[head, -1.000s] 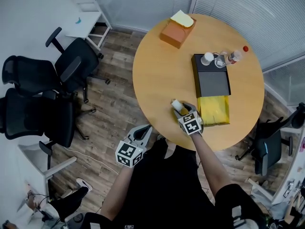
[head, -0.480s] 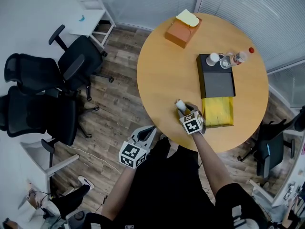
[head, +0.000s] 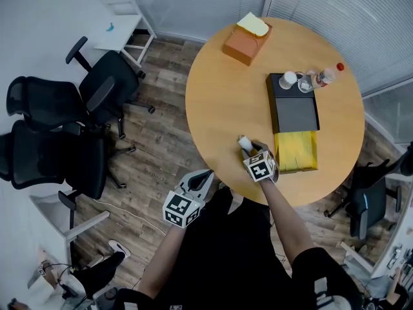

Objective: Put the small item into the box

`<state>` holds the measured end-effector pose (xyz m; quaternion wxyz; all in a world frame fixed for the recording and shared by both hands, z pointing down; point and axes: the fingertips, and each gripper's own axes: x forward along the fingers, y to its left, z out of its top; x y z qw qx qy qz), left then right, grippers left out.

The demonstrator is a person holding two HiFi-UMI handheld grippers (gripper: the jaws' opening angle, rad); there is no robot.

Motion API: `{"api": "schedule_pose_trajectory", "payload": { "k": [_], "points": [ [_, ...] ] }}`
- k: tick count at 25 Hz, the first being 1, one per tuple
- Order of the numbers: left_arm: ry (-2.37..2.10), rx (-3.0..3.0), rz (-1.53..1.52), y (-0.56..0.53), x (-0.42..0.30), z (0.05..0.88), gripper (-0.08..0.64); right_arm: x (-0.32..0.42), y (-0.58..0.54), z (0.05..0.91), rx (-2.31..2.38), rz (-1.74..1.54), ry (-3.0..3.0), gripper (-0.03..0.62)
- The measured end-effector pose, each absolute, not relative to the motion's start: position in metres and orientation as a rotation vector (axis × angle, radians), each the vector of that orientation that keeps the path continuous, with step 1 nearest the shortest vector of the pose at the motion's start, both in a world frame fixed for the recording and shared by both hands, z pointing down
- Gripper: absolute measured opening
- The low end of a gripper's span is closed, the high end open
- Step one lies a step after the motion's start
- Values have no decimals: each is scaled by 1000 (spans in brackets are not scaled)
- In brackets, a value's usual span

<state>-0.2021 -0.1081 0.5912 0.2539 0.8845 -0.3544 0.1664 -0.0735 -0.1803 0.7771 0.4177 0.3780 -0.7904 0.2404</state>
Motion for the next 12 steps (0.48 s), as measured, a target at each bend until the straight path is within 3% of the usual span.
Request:
{"api": "schedule_pose_trajectory", "payload": {
  "k": [12],
  "points": [
    [-921,2437,446,-114,-192,588,6,-66,-175,749,1024,608,-2017,163]
  ]
}}
